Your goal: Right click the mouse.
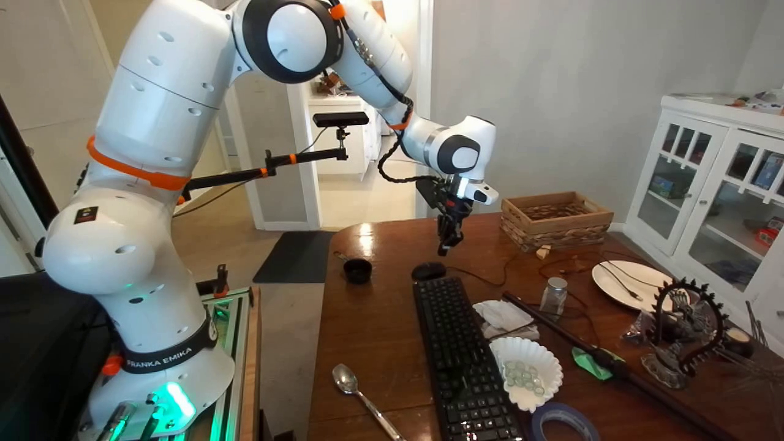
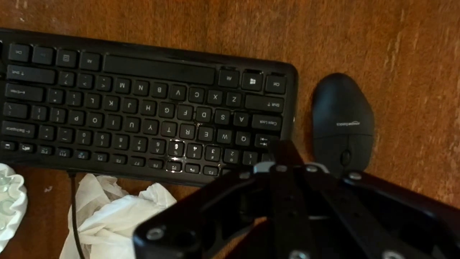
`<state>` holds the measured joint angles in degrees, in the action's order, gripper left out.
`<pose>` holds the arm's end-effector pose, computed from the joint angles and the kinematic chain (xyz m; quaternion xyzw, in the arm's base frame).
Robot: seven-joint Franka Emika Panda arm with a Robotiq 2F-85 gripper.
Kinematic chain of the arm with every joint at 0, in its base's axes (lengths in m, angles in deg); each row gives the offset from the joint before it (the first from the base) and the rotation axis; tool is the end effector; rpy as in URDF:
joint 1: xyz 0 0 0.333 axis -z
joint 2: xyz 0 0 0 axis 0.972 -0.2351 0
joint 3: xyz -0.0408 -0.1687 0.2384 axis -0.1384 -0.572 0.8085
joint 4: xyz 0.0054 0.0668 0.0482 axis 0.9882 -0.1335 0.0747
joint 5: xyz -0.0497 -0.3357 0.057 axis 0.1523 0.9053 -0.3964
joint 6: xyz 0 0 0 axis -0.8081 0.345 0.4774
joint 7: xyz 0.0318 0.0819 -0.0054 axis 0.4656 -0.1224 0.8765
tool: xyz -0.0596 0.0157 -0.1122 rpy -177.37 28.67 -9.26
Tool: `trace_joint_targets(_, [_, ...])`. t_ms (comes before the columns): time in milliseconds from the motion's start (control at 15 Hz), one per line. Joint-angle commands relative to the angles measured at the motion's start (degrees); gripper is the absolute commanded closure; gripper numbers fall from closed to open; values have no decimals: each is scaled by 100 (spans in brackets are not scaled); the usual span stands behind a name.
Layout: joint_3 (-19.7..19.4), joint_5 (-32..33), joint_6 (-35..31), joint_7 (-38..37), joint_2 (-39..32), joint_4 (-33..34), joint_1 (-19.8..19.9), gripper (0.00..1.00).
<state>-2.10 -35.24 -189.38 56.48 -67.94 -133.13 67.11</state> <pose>0.5645 0.1422 0.2232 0.9926 -0.0598 -0.1051 0.0137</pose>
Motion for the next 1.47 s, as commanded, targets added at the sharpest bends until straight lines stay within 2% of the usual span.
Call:
trace_joint_targets(0, [-110,-71,17,44,1,22,-99,99])
trace_joint_targets(200, [-104,-63,-47,27,-142,113,-135,100])
trace_joint_targets(1067, [75,-144,-1329,482,-921,228,-312,100])
trace_joint_targets(1400, [-46,17,-1805,464,-1087,265,-527,100])
